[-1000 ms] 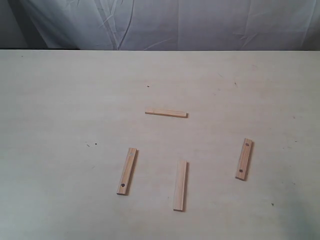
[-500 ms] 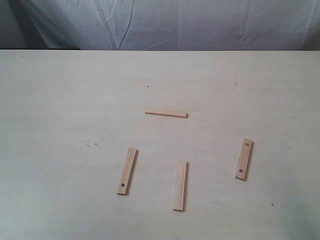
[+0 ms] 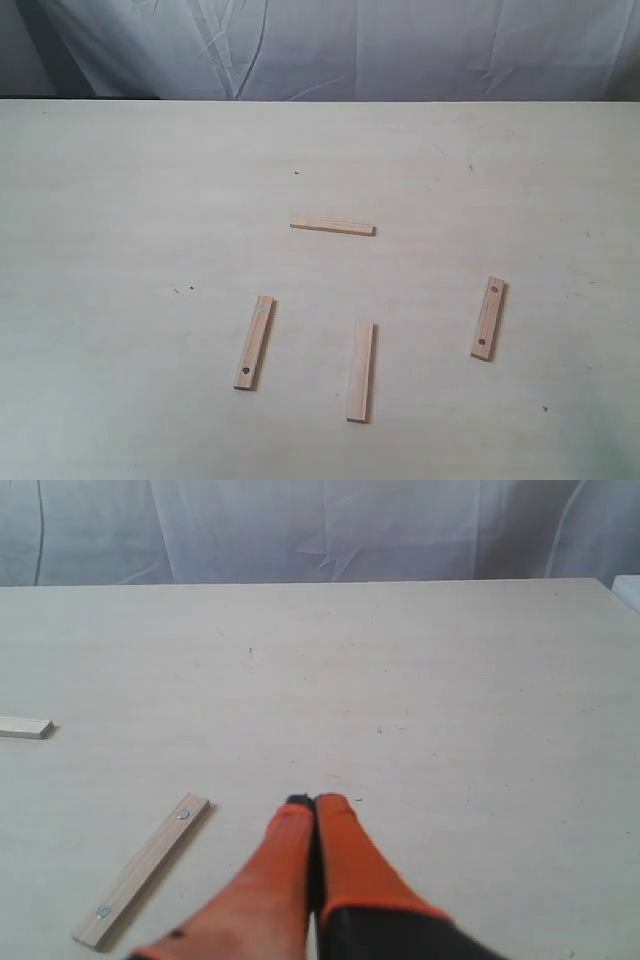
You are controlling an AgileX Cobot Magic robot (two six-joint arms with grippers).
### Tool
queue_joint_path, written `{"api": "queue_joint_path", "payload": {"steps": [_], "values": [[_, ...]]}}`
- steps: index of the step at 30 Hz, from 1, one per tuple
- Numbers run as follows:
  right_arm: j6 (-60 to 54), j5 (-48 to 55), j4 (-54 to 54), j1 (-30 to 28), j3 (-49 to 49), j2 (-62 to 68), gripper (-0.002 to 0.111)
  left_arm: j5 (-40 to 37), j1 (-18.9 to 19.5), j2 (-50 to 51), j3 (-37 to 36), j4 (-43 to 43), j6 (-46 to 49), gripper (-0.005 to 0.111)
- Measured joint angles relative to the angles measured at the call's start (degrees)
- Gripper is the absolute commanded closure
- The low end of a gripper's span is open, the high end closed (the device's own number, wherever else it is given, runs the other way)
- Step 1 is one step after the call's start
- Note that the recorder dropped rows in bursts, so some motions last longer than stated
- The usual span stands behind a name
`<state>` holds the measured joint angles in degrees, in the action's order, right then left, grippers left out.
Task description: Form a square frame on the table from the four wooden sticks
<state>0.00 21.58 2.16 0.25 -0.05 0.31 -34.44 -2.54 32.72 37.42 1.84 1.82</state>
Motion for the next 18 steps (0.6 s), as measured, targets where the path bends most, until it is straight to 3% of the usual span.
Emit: {"api": "queue_joint_path", "payload": {"steps": [4, 18], "values": [[0.00, 0.00, 0.00, 0.00, 0.00, 0.00, 0.108, -5.83, -6.13, 17.16, 5.49, -4.99, 0.62, 0.107], [0.00, 0.00, 0.00, 0.00, 0.00, 0.00, 0.108, -3.62, -30.84, 51.10, 16.14, -5.96, -9.35, 0.107]]}}
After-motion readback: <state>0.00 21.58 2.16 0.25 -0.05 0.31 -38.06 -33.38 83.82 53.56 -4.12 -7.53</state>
